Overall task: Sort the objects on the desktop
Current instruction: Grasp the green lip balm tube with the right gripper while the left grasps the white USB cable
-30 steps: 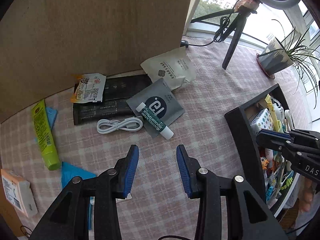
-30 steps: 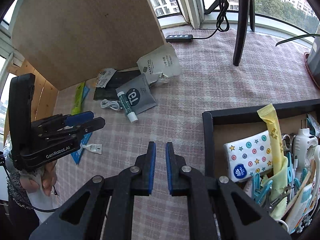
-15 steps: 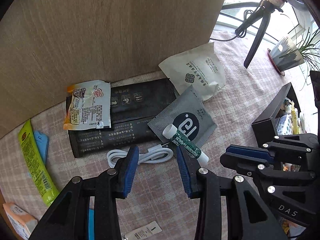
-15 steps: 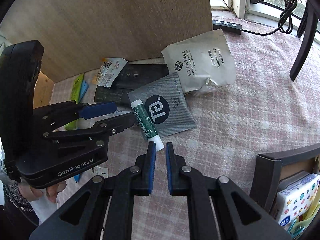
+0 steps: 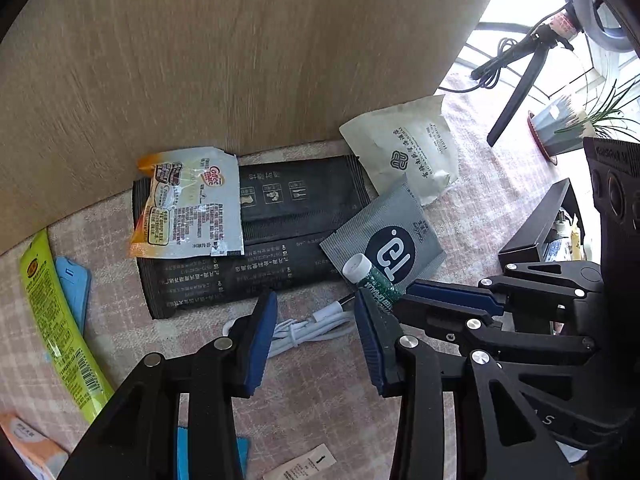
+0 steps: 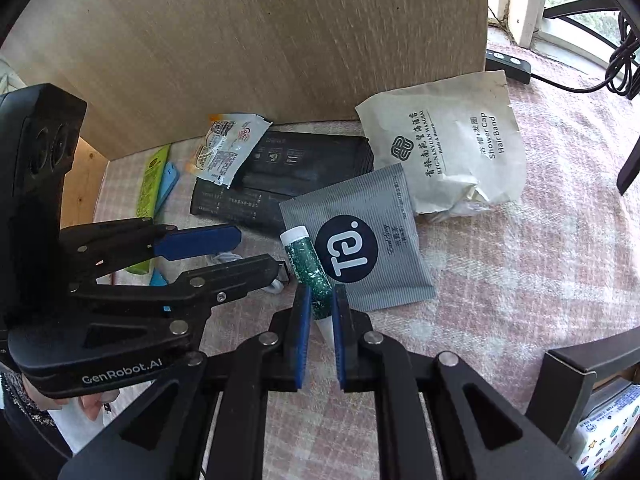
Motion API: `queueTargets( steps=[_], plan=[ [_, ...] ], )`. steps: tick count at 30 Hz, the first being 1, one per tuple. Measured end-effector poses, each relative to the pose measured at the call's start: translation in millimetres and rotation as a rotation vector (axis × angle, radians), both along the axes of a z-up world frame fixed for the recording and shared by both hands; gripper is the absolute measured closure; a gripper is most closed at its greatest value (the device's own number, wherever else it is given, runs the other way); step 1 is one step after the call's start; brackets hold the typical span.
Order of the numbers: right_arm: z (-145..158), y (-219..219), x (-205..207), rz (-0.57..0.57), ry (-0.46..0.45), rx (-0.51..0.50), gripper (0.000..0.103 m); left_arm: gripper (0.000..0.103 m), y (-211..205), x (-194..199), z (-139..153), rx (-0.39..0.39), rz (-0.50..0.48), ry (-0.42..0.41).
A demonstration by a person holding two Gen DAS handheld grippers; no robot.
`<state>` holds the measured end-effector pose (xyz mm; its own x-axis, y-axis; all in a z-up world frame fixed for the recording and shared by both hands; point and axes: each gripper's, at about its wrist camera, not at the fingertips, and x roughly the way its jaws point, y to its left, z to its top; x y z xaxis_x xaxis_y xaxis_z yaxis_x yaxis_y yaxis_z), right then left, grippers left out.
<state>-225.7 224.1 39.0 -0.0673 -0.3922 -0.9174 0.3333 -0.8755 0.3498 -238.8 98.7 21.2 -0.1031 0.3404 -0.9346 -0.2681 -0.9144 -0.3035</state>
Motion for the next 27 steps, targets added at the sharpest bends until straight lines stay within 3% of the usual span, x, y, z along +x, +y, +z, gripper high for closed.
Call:
queueTargets(
  steps=[5, 17, 20, 22, 27],
  plan=[
    [-2.6, -0.2, 6.2, 0.028, -0.023, -0.002, 0.092, 0.059, -5.7, 14.4, -4.9, 0.017, -0.004, -0.036],
    [-13.0, -22.1, 11.7, 0.070, -0.045, 0.043, 0.087, 0.061, 15.1, 54.1, -8.3, -0.181, -0.110, 0.042],
    [-12.6, -21.7, 13.0, 0.049, -0.041, 0.038, 0.087, 0.066, 20.4, 61.3, -8.5, -0.218, -0.109, 0.074],
    [-12.1, -20.2, 15.7, 0.045, -0.038, 0.045, 0.087, 0.089, 22.3, 67.6, -8.2, -0.246, -0.105, 0.103],
    [-4.3, -6.6, 27.5, 0.020, -0.028, 0.033, 0.087, 0.091, 21.6, 82.1, -7.2, -0.224, -0.039, 0.100]
  ],
)
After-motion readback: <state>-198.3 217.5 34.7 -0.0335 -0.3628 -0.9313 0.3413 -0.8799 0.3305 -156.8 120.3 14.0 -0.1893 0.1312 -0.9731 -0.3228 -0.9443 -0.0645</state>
